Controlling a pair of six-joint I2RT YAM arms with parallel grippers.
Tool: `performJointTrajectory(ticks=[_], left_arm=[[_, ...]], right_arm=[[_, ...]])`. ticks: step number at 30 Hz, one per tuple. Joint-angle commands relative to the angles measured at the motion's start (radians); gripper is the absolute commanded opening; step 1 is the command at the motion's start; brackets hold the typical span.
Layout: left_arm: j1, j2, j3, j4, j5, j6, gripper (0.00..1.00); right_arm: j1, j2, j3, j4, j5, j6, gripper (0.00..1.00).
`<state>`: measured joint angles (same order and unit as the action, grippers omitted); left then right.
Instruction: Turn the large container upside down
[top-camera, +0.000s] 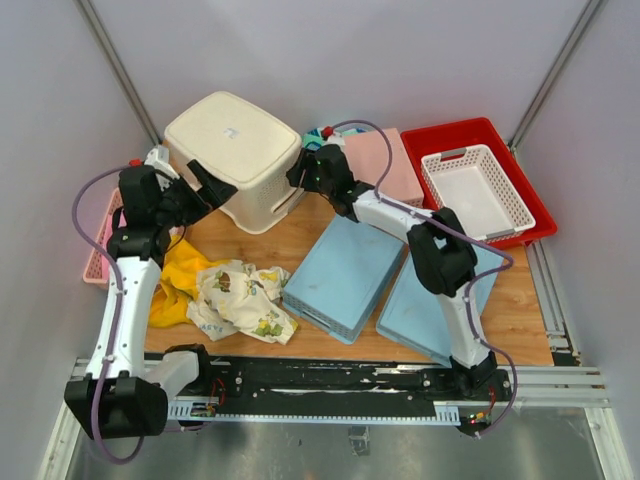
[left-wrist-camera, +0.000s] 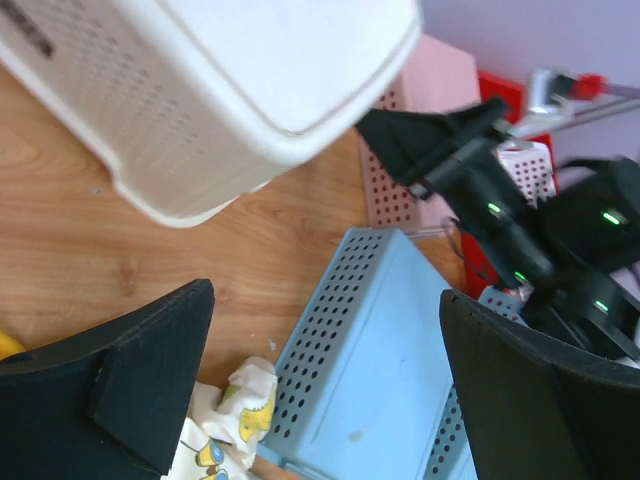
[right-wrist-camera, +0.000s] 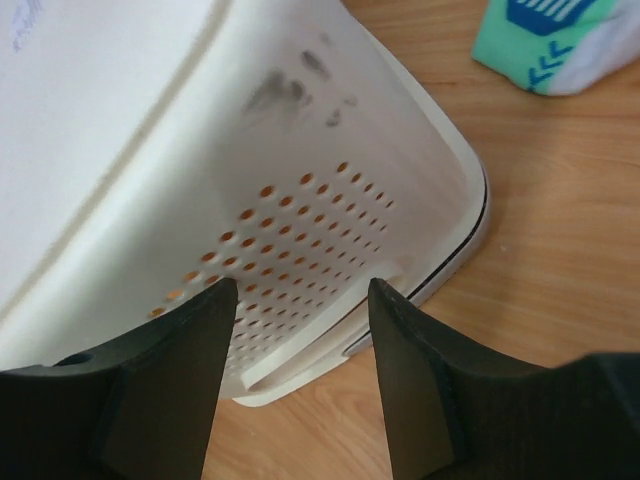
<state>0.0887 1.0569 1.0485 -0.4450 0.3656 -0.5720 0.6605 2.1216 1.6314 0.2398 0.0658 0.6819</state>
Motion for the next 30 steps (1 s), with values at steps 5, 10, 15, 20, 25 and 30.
performJointTrajectory(ticks=[5, 10, 15, 20, 25, 30], left_arm=[[0.002, -0.081, 0.091, -0.024, 0.135, 0.086, 0.99], [0.003, -0.071, 0.072, -0.024, 0.194, 0.113, 0.99], [0.003, -0.06, 0.046, 0.02, 0.242, 0.122, 0.99], [-0.005, -0.049, 0.011, 0.083, 0.26, 0.125, 0.99], [-0.163, -0.031, 0.049, 0.07, 0.051, 0.191, 0.99], [-0.321, 0.041, 0.093, 0.051, -0.064, 0.217, 0.99]], right_arm=[[-0.059, 0.448, 0.539, 0.06, -0.234, 0.139, 0.53], [-0.053, 0.624, 0.849, 0.088, -0.242, 0.185, 0.58], [-0.059, 0.498, 0.623, 0.231, -0.222, 0.159, 0.61], [-0.098, 0.22, 0.272, 0.266, -0.191, 0.119, 0.61], [-0.134, -0.085, 0.124, -0.055, -0.098, -0.06, 0.65], [-0.199, -0.314, 0.004, -0.388, 0.062, -0.245, 0.66]])
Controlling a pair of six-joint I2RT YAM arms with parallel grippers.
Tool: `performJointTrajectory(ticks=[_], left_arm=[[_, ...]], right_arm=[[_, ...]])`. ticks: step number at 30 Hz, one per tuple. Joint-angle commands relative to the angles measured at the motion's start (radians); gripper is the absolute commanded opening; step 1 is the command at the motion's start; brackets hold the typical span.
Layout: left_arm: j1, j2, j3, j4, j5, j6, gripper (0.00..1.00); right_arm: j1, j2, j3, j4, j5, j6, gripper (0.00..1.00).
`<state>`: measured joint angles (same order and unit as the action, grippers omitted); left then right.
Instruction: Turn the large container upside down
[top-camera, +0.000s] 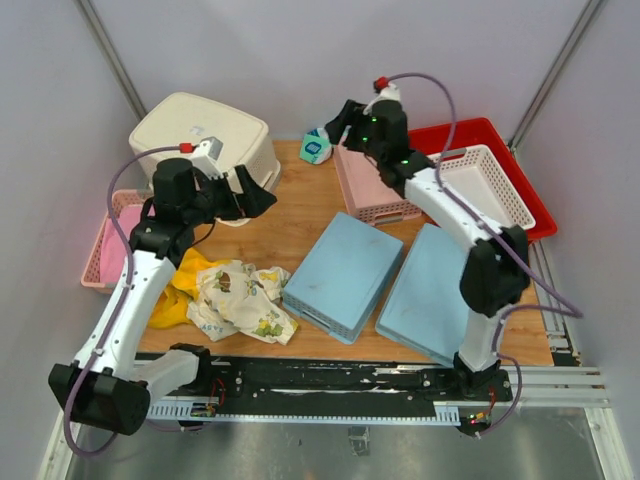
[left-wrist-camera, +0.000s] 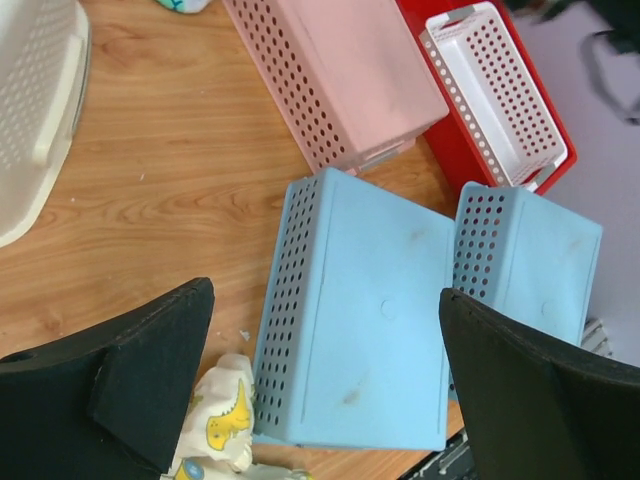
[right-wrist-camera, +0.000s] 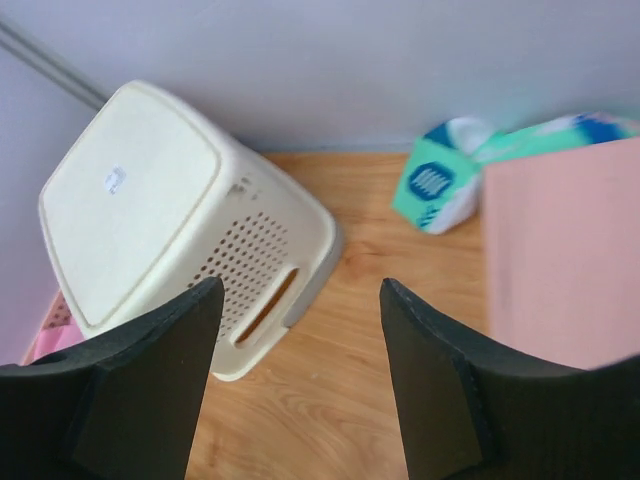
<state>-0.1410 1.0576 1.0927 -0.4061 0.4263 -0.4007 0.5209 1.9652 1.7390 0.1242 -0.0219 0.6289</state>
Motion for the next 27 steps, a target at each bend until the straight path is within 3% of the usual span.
performJointTrajectory(ticks=[1, 6, 10, 13, 17, 23, 27], left_arm=[[-0.131, 0.053, 0.055, 0.012, -0.158, 0.05, 0.99], [-0.359, 0.165, 0.072, 0.036, -0.232, 0.021, 0.99], [-0.515, 0.325, 0.112, 0.132, -0.237, -0.041, 0.99], [-0.544, 0.462, 0.17, 0.247, -0.155, -0.093, 0.99], [-0.585, 0.711, 0.371, 0.259, -0.105, -0.086, 0.99], [-0.618, 0.96, 0.514, 0.321, -0.079, -0.13, 0.99], [-0.621, 1.044, 0.528, 0.29, -0.076, -0.123, 0.99]], right_arm=[[-0.085, -0.203, -0.153, -0.29, 0.146, -0.214, 0.66], [-0.26, -0.424, -0.379, -0.446, 0.032, -0.211, 0.66], [-0.355, -0.618, -0.546, -0.527, 0.119, -0.205, 0.66], [-0.426, -0.747, -0.639, -0.577, 0.171, -0.182, 0.67], [-0.507, -0.868, -0.725, -0.689, 0.285, -0.085, 0.66], [-0.521, -0.959, -0.757, -0.917, 0.501, 0.027, 0.66], [-0.634, -0.961, -0.799, -1.001, 0.418, 0.076, 0.66]])
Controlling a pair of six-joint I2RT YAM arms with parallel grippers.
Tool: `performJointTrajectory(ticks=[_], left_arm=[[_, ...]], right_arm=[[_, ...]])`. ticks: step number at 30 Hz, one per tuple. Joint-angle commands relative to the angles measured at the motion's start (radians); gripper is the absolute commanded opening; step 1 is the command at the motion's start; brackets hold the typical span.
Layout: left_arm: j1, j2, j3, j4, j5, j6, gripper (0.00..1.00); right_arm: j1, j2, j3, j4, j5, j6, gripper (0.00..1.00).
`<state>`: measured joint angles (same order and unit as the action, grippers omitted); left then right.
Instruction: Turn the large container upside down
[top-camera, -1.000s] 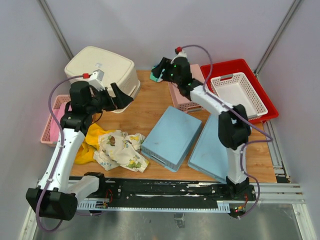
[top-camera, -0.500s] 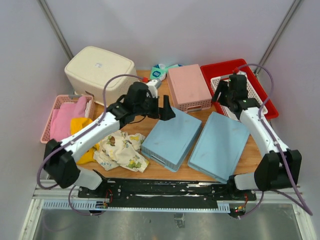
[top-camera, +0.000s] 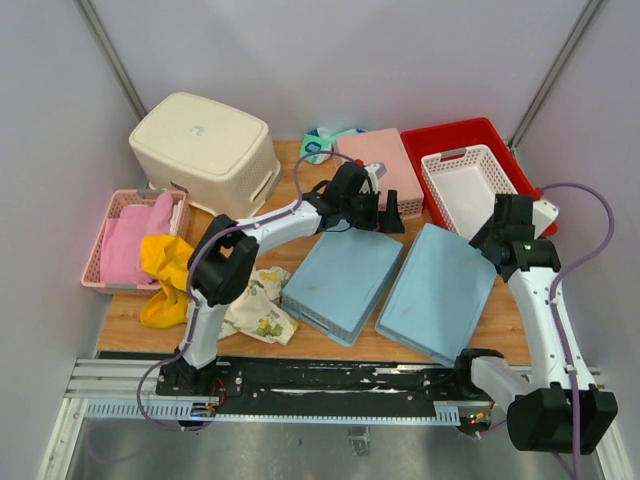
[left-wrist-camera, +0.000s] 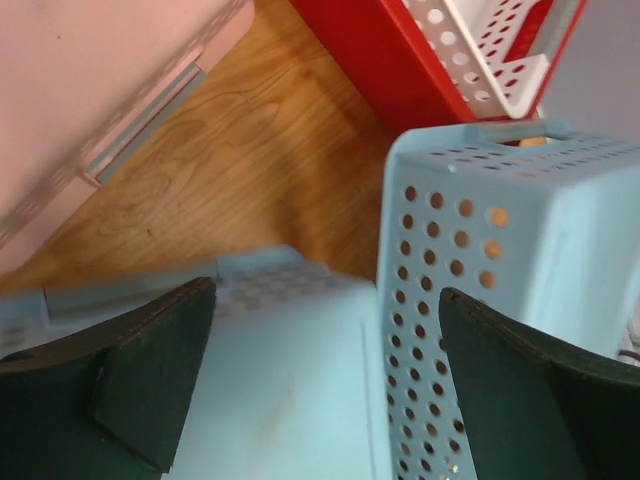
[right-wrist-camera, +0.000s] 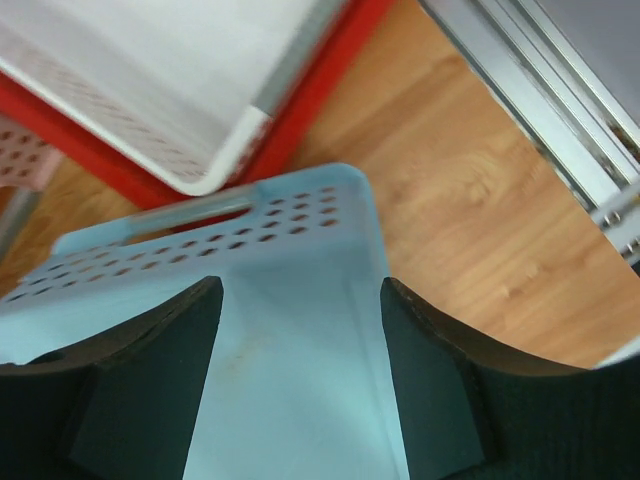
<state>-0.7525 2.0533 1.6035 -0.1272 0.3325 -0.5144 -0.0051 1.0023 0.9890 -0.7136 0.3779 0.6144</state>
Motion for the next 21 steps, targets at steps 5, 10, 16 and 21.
performJointTrajectory(ticks=[5, 10, 16, 21], left_arm=[[-0.009, -0.029, -0.163, 0.02, -0.022, -0.004, 0.99], [-0.006, -0.135, -0.305, -0.026, -0.113, -0.008, 0.99], [0.076, -0.278, -0.373, -0.098, -0.186, -0.005, 0.99], [0.117, -0.423, -0.312, -0.216, -0.221, 0.042, 0.99]], right_arm=[[-0.221, 0.004, -0.127, -0.131, -0.205, 0.072, 0.66], [-0.221, 0.007, -0.16, -0.071, -0.462, -0.053, 0.65], [-0.192, -0.058, -0.293, 0.096, -0.877, -0.085, 0.62], [-0.085, -0.134, -0.353, 0.154, -0.888, -0.032, 0.62]])
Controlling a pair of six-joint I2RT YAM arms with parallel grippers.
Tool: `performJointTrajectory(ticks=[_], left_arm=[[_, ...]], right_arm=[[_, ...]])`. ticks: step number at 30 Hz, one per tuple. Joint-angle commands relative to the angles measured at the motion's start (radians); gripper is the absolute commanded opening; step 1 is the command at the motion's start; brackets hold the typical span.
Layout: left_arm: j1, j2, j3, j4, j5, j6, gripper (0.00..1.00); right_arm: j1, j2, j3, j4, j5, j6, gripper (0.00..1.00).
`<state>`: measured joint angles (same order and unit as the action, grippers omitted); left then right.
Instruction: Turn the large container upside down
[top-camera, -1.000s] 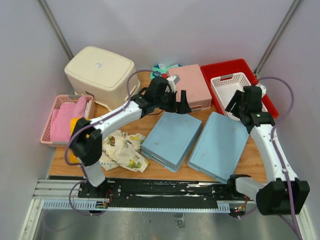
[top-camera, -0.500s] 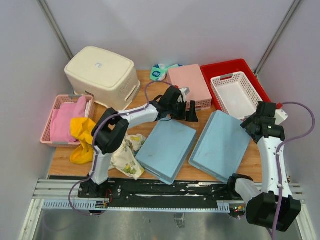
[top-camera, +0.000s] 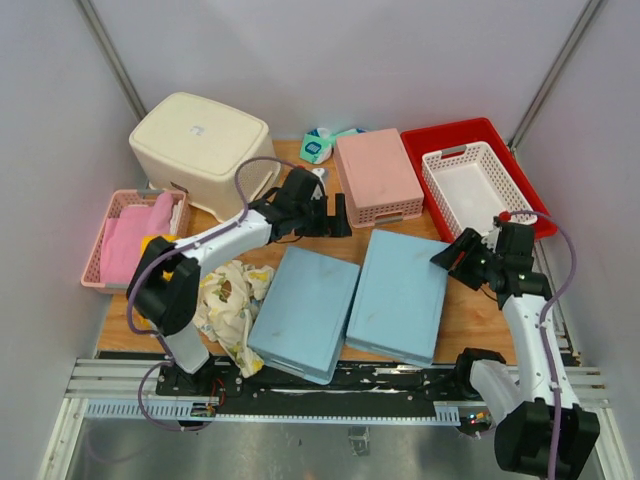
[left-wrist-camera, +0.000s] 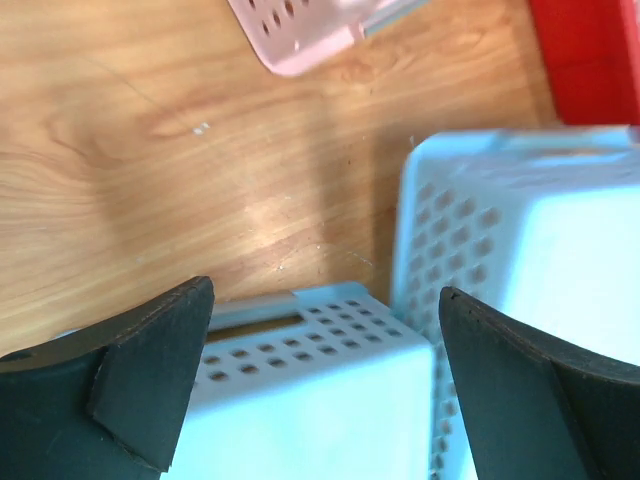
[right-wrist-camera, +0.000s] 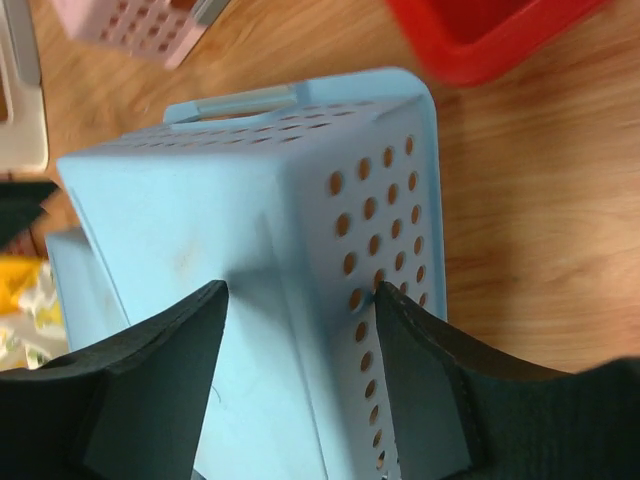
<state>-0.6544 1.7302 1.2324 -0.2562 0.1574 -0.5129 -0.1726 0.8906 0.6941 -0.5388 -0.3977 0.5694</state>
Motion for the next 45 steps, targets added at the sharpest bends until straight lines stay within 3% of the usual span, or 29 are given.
performJointTrajectory(ticks=[1, 9, 15, 21, 26, 29, 35, 39, 45], left_arm=[[0.019, -0.122, 0.079, -0.118, -0.047, 0.05, 0.99], [0.01, -0.341, 0.051, -0.28, -0.007, 0.072, 0.99], [-0.099, -0.479, -0.08, -0.383, 0.013, 0.036, 0.99], [-0.151, -0.568, -0.165, -0.393, -0.016, -0.073, 0.99], [-0.152, -0.58, -0.165, -0.393, 0.001, -0.129, 0.99], [-0.152, -0.58, -0.155, -0.388, -0.003, -0.152, 0.99], [-0.136, -0.543, -0.048, -0.393, -0.067, -0.201, 0.99], [-0.102, -0.483, 0.049, -0.42, -0.1, -0.205, 0.99], [-0.082, -0.437, 0.136, -0.375, -0.14, -0.18, 0.99]], right_arm=[[0.111, -0.027, -0.065, -0.015, -0.104, 0.022, 0.62], [0.254, 0.024, -0.093, -0.009, -0.064, 0.051, 0.62], [0.272, 0.034, -0.087, -0.006, -0.132, 0.041, 0.64], [0.271, -0.121, -0.062, -0.217, 0.122, 0.007, 0.7], [0.272, -0.233, -0.145, -0.207, 0.018, -0.012, 0.7], [0.289, -0.245, -0.221, -0.135, -0.09, 0.015, 0.7], [0.469, -0.145, -0.271, 0.113, -0.078, 0.177, 0.69], [0.638, 0.016, -0.234, 0.34, -0.018, 0.278, 0.7], [0.762, 0.361, -0.081, 0.532, -0.008, 0.325, 0.69]])
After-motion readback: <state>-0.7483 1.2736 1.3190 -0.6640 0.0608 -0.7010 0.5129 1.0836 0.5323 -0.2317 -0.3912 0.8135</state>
